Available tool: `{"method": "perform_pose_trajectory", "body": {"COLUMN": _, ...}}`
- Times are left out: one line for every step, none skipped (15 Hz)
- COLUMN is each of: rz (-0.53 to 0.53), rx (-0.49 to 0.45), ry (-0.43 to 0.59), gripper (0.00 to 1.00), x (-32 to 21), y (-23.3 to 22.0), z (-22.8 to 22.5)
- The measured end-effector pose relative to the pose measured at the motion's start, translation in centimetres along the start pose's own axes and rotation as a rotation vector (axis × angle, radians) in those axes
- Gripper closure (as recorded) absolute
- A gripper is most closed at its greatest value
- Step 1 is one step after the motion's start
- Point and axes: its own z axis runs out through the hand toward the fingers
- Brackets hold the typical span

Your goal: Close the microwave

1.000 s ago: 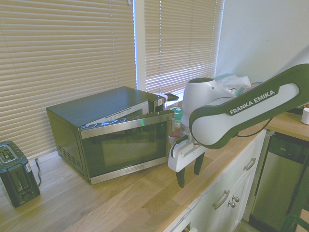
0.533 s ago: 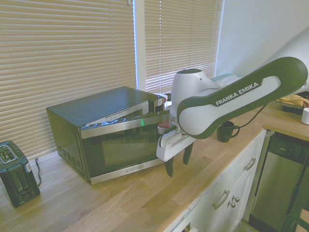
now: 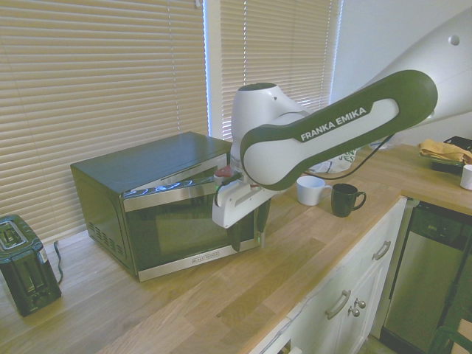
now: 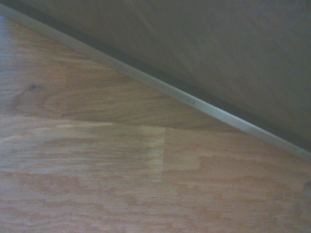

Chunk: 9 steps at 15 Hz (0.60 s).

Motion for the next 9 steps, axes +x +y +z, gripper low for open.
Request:
{"method": "perform_pose_trajectory", "body": {"rz": 0.0, "rx": -0.002, "ry": 0.003, "gripper": 0.0, "x": 0.7, "y": -0.5, "z": 0.0}}
{"method": "perform_pose_trajectory", "body": {"rz": 0.0, "rx": -0.005, "ry": 0.007, "gripper": 0.0, "x": 1.4, "y": -0.8, "z": -0.1}}
{"method": "perform_pose_trajectory", "body": {"rz": 0.004, "rx": -0.003, "ry": 0.013, "gripper": 0.0, "x": 2.3, "y": -1.1, "z": -0.1}}
{"method": "perform_pose_trajectory", "body": {"rz": 0.008, "rx": 0.001, "ry": 0.019, "gripper": 0.0, "x": 3.1, "y": -1.4, "z": -0.2}}
{"method": "perform_pose_trajectory", "body": {"rz": 0.01, "rx": 0.009, "ry": 0.025, "gripper": 0.0, "x": 4.0, "y": -1.7, "z": -0.5}}
{"method": "perform_pose_trajectory", "body": {"rz": 0.012, "rx": 0.016, "ry": 0.031, "gripper": 0.0, "x": 4.8, "y": -2.0, "z": -0.8}}
{"method": "perform_pose_trajectory", "body": {"rz": 0.016, "rx": 0.02, "ry": 0.039, "gripper": 0.0, "x": 5.9, "y": -2.2, "z": -1.1}}
{"method": "perform_pose_trajectory", "body": {"rz": 0.019, "rx": 0.022, "ry": 0.044, "gripper": 0.0, "x": 7.1, "y": -2.4, "z": -1.2}}
{"method": "perform_pose_trajectory", "body": {"rz": 0.02, "rx": 0.025, "ry": 0.049, "gripper": 0.0, "x": 8.5, "y": -2.7, "z": -1.2}}
